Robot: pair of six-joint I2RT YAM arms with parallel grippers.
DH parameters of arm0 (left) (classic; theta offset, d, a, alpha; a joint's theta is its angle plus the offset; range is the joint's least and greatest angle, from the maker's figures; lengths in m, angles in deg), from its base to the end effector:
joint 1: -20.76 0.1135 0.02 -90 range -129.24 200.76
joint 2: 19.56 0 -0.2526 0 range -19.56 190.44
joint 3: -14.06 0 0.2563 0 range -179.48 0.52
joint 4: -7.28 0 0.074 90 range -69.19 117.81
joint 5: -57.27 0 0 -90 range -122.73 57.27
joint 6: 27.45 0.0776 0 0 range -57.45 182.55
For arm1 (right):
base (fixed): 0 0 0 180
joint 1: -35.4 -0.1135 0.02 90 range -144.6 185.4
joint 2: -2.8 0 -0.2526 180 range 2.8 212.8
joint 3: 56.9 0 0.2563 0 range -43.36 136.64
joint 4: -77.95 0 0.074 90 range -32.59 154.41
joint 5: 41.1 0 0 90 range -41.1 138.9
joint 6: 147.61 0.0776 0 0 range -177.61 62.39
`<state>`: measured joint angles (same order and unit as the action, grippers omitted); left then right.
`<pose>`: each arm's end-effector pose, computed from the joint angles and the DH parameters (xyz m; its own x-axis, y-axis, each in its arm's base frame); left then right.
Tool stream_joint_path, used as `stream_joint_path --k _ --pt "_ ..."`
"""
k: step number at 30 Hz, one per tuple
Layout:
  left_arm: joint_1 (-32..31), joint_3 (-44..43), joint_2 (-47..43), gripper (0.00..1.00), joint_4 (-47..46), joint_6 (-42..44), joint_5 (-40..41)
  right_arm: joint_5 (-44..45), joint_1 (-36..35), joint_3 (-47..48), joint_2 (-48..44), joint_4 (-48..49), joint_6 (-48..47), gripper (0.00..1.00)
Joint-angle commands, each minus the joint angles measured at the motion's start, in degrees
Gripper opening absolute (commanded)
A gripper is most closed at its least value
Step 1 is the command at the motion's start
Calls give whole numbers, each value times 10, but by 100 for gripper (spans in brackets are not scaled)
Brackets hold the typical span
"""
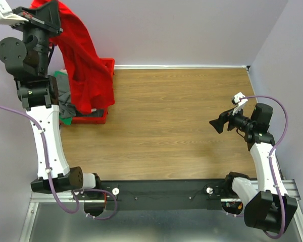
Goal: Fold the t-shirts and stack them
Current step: Grab the tshirt from the pile, then move the tshirt to the center of the board
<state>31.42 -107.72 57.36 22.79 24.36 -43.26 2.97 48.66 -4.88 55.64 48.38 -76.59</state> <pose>0.2734 0.0370 0.6140 0.3942 -0.5443 -0.7405 0.2779 0.8386 -0.4685 0.2406 0.0006 0.2464 -0.3213 -0.1567 -0.9339 -0.5797 0.8124 0.0632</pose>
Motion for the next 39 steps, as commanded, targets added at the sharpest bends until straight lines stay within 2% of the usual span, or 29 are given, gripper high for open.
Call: stream_joint_path --k 1,6,7,18,24,31,32,33,35,38,39 --pt "-24 -52 11 0 -91 -72 -59 7 4 3 3 -6 -5 100" --pt "-105 -111 25 0 -103 -61 -58 10 4 3 2 -6 -6 100" --pt "-152 -113 24 0 -103 -58 -53 9 4 3 2 -6 -6 100" --pt "-353 -74 37 0 -129 -23 -33 16 4 4 2 -6 -7 100" --pt "-415 16 36 0 -127 10 -5 24 4 5 2 -6 -7 100" --pt "-417 191 42 0 -123 65 22 24 4 5 5 -6 -7 100" --pt "-418 230 48 9 -117 92 10 23 4 5 6 -6 -7 100" --pt "-418 252 48 26 -110 111 4 22 4 5 6 -6 -8 100" --pt "-419 304 52 66 -88 156 22 13 4 2 4 -7 -11 100" --pt "-418 360 25 82 -30 226 148 -6 4 -1 6 -12 -22 100" --pt "-419 370 12 82 -5 242 174 -27 4 -2 8 -15 -25 100"
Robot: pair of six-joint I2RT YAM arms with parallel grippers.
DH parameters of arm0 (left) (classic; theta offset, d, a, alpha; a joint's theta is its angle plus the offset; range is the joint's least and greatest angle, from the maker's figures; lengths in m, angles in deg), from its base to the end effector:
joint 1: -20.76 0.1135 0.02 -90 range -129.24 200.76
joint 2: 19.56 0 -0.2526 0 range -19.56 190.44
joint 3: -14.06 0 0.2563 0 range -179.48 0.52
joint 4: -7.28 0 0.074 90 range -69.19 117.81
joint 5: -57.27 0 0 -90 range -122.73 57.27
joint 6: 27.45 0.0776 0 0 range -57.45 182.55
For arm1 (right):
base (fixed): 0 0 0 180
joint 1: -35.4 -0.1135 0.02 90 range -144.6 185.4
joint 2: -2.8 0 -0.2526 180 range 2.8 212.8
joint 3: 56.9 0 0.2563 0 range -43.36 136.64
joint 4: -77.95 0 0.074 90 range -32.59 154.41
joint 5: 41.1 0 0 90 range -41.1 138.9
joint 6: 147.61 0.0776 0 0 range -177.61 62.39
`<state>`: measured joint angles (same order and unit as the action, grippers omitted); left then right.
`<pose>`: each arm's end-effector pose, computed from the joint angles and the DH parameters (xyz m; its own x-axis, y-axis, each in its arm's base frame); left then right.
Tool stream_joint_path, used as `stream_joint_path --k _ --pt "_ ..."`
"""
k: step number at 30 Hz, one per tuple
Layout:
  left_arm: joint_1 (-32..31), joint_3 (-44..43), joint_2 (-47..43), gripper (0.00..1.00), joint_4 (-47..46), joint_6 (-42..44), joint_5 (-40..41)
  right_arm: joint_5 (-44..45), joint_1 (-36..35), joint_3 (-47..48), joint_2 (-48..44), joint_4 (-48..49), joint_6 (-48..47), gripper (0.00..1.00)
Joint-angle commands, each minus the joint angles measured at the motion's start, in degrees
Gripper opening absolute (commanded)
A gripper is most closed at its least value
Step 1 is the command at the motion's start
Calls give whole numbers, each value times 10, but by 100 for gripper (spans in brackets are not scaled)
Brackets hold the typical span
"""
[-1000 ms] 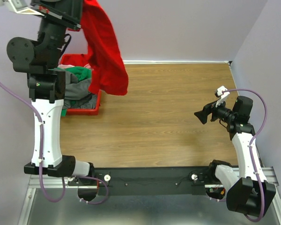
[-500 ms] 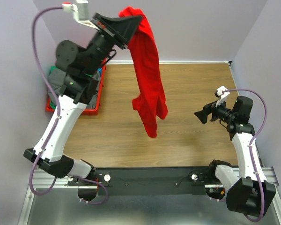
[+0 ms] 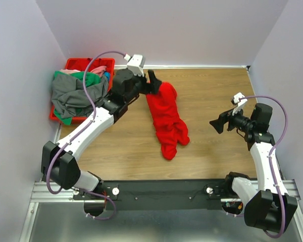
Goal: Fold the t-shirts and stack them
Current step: Move the tshirt to the center of the board, then flatten the tshirt out
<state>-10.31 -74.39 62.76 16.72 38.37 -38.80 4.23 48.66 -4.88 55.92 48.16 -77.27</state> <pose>0.3315 -0.2093 0.3825 -0.2924 -0.2994 -0.9082 0.5304 0.7395 -0.4145 0.2418 -0.0009 0.2443 -0.3279 -0.1685 -0.9296 -0.5675 0.8218 0.0512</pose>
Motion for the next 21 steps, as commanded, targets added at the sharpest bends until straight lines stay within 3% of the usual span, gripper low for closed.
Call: stream_joint_path --k 1,4,14,21 --pt "0 48 -72 84 64 122 153 -52 4 -2 8 -22 -24 100" --pt "0 97 -144 86 78 156 178 -94 3 5 22 -47 -48 100" --pt "0 336 -380 87 7 233 56 -192 -20 19 85 -130 -114 100" --pt "0 404 -481 89 -49 258 35 -71 -182 49 161 -174 -155 100"
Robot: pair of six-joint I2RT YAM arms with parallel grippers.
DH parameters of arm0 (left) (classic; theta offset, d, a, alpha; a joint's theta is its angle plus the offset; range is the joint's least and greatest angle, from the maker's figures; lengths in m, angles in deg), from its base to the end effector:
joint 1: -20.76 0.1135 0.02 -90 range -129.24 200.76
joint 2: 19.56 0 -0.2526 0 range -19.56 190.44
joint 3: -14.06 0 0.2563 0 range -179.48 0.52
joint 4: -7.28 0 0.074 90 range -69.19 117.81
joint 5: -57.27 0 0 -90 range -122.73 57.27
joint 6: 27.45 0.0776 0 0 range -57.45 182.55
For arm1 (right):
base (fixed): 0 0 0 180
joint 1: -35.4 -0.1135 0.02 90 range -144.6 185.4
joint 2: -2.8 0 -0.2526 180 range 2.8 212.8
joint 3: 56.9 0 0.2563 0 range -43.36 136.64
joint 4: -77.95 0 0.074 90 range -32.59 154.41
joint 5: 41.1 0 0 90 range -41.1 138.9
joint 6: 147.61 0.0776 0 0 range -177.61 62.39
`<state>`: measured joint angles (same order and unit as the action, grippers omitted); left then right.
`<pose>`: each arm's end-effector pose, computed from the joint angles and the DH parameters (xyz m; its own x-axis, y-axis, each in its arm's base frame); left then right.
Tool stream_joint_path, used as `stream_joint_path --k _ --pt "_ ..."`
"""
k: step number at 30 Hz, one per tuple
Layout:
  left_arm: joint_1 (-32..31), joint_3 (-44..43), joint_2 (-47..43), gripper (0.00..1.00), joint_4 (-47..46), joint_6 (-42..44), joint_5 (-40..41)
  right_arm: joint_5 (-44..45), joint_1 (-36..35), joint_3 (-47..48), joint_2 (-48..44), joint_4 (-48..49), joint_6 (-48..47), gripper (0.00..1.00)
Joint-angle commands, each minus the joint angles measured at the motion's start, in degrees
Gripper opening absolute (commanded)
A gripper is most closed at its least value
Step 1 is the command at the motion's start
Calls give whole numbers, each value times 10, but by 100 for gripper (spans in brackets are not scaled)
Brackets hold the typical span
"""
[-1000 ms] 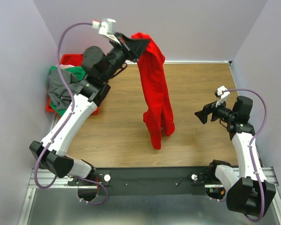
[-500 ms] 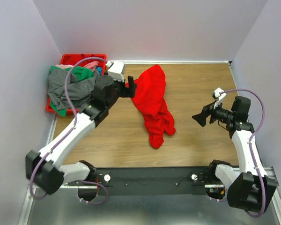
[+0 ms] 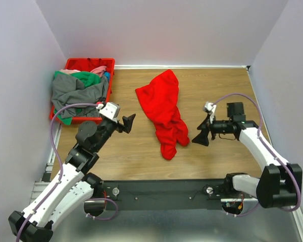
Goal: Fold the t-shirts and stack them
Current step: Flatten the tshirt out
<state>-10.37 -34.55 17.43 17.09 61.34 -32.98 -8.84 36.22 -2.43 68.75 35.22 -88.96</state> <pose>0.1888 -0.1144 0.3219 0.0160 -0.0344 -0.9993 0.5212 0.8532 -0.0210 0.2366 0.0622 0.1995 -0.4394 -0.2714 -0.8563 -0.8378 0.4679 0.2815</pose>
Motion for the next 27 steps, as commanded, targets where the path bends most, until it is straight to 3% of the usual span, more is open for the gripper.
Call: stream_joint_path --k 1,10,15,21,27 --pt "0 8 -35 89 -54 31 -22 63 -75 32 43 -52 -42 100" --pt "0 6 -19 88 -52 37 -51 161 -203 81 195 -54 -50 97" --pt "0 4 -17 88 -52 38 -73 181 -216 115 256 -53 -39 95" --pt "0 6 -23 88 -58 38 -95 215 -217 117 284 -21 -13 83" --pt "-1 22 -11 88 -88 31 -209 270 -218 129 304 13 26 62"
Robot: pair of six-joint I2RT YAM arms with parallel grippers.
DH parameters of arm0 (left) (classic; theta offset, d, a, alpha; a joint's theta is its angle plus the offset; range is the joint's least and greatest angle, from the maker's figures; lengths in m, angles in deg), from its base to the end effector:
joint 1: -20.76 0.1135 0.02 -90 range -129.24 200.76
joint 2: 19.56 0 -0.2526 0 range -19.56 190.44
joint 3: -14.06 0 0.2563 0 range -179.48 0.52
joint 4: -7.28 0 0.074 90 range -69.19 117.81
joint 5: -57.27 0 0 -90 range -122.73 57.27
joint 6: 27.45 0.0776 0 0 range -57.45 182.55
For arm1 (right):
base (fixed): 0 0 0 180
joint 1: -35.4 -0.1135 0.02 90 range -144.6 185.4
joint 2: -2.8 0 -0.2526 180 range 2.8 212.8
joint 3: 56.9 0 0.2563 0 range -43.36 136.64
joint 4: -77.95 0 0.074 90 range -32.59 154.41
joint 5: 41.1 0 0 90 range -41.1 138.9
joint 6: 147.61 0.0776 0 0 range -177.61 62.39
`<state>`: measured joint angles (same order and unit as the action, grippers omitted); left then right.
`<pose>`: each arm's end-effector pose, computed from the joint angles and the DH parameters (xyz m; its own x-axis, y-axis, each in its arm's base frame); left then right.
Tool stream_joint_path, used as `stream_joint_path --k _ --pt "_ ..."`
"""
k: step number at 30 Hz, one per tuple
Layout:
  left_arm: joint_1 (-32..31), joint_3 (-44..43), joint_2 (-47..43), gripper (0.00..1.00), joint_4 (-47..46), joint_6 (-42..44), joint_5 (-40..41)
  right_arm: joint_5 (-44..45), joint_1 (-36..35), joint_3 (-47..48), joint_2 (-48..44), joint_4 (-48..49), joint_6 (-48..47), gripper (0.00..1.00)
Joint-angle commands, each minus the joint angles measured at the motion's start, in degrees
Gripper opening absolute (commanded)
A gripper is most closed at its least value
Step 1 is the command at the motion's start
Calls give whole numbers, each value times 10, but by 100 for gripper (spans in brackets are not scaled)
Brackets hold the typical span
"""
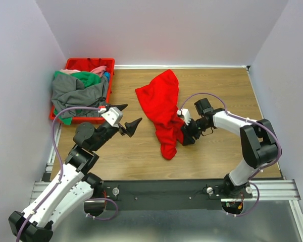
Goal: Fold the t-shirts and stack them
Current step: Flatten the tshirt out
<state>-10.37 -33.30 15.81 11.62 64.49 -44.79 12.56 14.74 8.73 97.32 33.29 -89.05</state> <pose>0.1742 -0.1241 0.3329 0.1370 -0.0441 -0.9896 0.6786 0.7320 0.0613 0.2673 0.1499 0.1106 -0.5355 -0.6510 -0.5380 -0.8445 0.4160 0.3372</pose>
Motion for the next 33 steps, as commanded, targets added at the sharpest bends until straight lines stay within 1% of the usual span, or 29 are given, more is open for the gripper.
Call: stream_joint_path --k 1,3,4,6,7,9,10,13,14,15,18,19,21,22,23,24,25,26,28,29,33 --pt "-1 9 13 88 -34 -3 -104 74 -3 18 23 42 32 56" --pt "-1 9 20 87 -36 -8 -111 96 -4 17 28 51 46 48" --pt "0 9 28 87 -36 -11 -113 102 -3 16 29 61 52 43" --pt "-1 7 36 87 -38 -17 -119 114 -3 14 37 68 65 38" --pt "0 6 47 87 -38 -18 -121 123 -3 13 43 72 67 32" --pt "-1 3 59 87 -42 -45 -140 136 -3 9 44 77 72 24" --pt "-2 1 74 86 -43 -51 -151 140 -3 8 39 77 73 15" --pt "-2 -4 107 85 -40 -69 -162 157 -1 5 17 75 72 1" --pt "-2 -5 116 84 -39 -76 -163 165 -1 5 7 74 73 1" --pt "-7 -12 127 82 -31 -83 -163 173 3 6 -23 63 66 1" --pt "-30 -31 172 78 -13 -108 -156 155 30 -3 -81 53 39 1" --pt "-61 -34 183 77 2 -114 -149 142 46 -9 -120 53 37 0" --pt "-101 -48 240 75 25 -147 -117 128 68 -31 -166 53 31 1" --pt "-143 -50 255 74 30 -162 -106 125 75 -43 -178 54 31 0" --pt "-171 -53 271 73 33 -172 -80 120 84 -49 -187 53 33 0" --pt "-195 -55 285 73 34 -200 -65 115 91 -52 -195 53 34 0" --pt "-216 -56 316 73 34 -212 -47 105 105 -55 -204 53 35 1" --pt "-261 -57 331 73 35 -221 0 100 108 -57 -209 53 38 0" --pt "-293 -63 362 73 34 -255 41 94 117 -56 -212 53 40 0" --pt "-306 -66 394 73 32 -266 73 93 120 -55 -213 54 41 0" --pt "-347 -120 482 74 60 -300 152 90 129 -53 -209 53 47 0"
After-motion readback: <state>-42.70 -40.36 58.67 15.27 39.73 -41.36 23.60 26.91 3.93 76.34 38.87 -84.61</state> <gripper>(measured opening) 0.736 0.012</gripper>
